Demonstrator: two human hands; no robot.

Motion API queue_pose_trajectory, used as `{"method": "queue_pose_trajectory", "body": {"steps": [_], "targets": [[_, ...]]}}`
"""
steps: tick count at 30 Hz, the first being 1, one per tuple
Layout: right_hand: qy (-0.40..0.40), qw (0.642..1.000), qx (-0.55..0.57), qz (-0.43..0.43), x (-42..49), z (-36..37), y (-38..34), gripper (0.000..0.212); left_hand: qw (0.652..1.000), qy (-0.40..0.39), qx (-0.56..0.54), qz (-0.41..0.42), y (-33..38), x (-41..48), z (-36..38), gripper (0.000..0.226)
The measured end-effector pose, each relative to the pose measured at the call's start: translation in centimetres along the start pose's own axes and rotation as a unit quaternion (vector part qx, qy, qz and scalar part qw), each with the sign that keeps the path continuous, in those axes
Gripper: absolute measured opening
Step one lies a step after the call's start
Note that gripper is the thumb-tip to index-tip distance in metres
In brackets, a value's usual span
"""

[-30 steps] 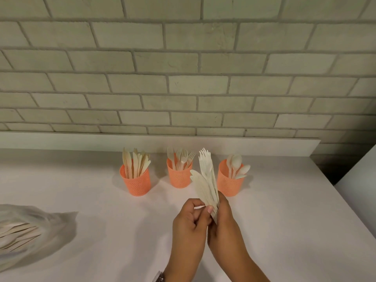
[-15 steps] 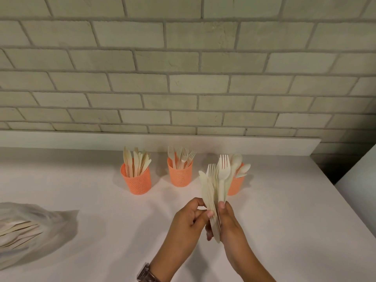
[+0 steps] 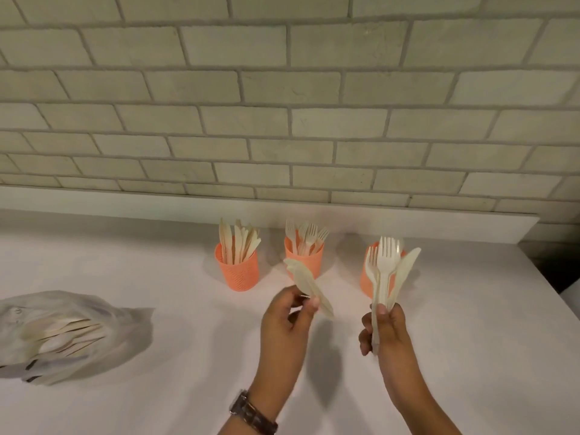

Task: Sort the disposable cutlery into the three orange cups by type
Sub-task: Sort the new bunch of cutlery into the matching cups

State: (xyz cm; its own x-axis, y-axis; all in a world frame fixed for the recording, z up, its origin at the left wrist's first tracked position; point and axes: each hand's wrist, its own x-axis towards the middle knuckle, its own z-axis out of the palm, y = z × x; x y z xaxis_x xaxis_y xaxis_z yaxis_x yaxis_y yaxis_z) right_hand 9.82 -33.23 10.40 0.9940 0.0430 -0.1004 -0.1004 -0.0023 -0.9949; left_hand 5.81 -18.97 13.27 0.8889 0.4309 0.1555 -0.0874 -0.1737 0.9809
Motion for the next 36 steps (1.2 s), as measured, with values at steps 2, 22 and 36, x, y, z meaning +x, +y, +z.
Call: {"method": "queue_pose_trajectory", "body": {"steps": [2,22,36], "targets": [[-0.001,1.0,-0.003,0.001,0.0,-0.2,0.4,0.03,0.997,0.066,0.029,0.025,0.1,3.2,-2.3,0.016],[-0.092,0.97,0.172,0.142,-0.4,-0.3,-0.3,0.023,0.948,0.143,0.268,-0.093,-8.2,14.6,-9.2,0.042],[-0.096,0.986,0.11,0.077,-2.3,0.5,-0.5,0.029,0.983,-0.128,-0.04,-0.124,0.4,-0.5,2.4,0.017]]}}
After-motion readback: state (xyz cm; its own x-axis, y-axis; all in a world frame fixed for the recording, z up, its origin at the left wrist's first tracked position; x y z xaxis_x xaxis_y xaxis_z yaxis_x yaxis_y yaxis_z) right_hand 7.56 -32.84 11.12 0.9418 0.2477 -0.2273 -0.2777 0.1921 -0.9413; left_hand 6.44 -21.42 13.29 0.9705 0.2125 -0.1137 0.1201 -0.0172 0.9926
